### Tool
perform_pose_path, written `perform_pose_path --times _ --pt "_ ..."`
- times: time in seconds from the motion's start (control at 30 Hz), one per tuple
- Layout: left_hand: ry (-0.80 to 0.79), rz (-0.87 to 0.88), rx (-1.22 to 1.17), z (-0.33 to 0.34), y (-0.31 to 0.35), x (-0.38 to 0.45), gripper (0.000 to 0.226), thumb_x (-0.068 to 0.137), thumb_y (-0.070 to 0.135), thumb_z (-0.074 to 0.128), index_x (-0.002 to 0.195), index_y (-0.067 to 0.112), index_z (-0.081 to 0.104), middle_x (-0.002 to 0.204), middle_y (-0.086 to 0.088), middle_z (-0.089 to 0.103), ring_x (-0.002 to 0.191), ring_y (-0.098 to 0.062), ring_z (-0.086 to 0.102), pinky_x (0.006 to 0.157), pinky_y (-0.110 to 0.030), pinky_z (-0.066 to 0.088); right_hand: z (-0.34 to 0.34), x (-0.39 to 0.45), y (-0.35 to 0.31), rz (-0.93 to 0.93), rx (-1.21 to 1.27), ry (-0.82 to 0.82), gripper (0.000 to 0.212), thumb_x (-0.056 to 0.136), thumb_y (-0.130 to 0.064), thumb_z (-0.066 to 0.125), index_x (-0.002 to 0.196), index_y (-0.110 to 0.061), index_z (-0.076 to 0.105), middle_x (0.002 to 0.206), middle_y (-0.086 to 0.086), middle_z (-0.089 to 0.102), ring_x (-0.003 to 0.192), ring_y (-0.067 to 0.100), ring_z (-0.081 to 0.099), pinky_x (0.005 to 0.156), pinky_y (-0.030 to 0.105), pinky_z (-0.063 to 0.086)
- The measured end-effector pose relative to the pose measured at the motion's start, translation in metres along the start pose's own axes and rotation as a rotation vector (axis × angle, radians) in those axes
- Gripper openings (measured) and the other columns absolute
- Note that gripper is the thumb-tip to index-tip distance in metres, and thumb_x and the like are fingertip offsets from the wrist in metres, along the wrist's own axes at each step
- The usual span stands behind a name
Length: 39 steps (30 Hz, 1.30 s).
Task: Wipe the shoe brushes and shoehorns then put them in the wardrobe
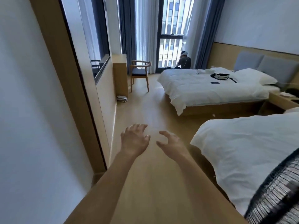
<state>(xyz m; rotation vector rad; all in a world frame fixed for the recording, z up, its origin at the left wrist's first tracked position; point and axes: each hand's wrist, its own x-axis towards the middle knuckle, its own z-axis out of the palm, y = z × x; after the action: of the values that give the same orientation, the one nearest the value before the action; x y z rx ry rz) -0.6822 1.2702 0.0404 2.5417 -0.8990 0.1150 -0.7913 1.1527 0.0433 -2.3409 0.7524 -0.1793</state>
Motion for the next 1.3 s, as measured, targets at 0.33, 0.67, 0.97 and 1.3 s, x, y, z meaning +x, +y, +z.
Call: perform_pose_path --times 0.33,0.67,0.97,1.3 --pt "-0.105 0.122 -0.023 0.035 -0.020 0.168 0.050 0.094 0.044 0.051 0.141 0.032 0.045 0.145 0.003 0.046 0.133 -0.023 0.040 0.108 -0.040 0.031 0.001 0.155 0.001 0.123 0.091 0.107 0.050 0.096 -0.040 0.059 0.143 -0.031 0.046 0.148 -0.006 0.048 0.136 0.016 0.045 0.108 0.034 0.039" --pt "-0.120 0.126 0.012 0.085 -0.027 0.345 0.049 0.094 0.044 0.050 0.141 0.033 0.044 0.146 0.003 0.045 0.133 -0.022 0.040 0.108 -0.042 0.031 -0.009 0.341 0.025 0.159 0.194 0.137 0.050 0.094 -0.043 0.060 0.142 -0.036 0.047 0.148 -0.006 0.048 0.131 0.016 0.050 0.106 0.038 0.047" --pt "-0.097 0.074 0.005 0.125 -0.010 0.542 0.049 0.093 0.044 0.050 0.140 0.033 0.045 0.146 0.004 0.045 0.133 -0.021 0.040 0.108 -0.042 0.030 -0.054 0.548 0.036 0.110 0.239 0.125 0.049 0.094 -0.038 0.062 0.142 -0.033 0.048 0.146 -0.001 0.049 0.131 0.017 0.048 0.105 0.038 0.046" --pt "-0.167 0.126 -0.049 0.185 0.022 0.714 0.049 0.095 0.043 0.048 0.142 0.032 0.043 0.145 0.003 0.045 0.133 -0.022 0.039 0.109 -0.042 0.028 -0.101 0.703 0.077 0.149 0.197 0.206 0.052 0.095 -0.033 0.063 0.144 -0.029 0.048 0.145 0.002 0.052 0.131 0.018 0.050 0.103 0.031 0.042"
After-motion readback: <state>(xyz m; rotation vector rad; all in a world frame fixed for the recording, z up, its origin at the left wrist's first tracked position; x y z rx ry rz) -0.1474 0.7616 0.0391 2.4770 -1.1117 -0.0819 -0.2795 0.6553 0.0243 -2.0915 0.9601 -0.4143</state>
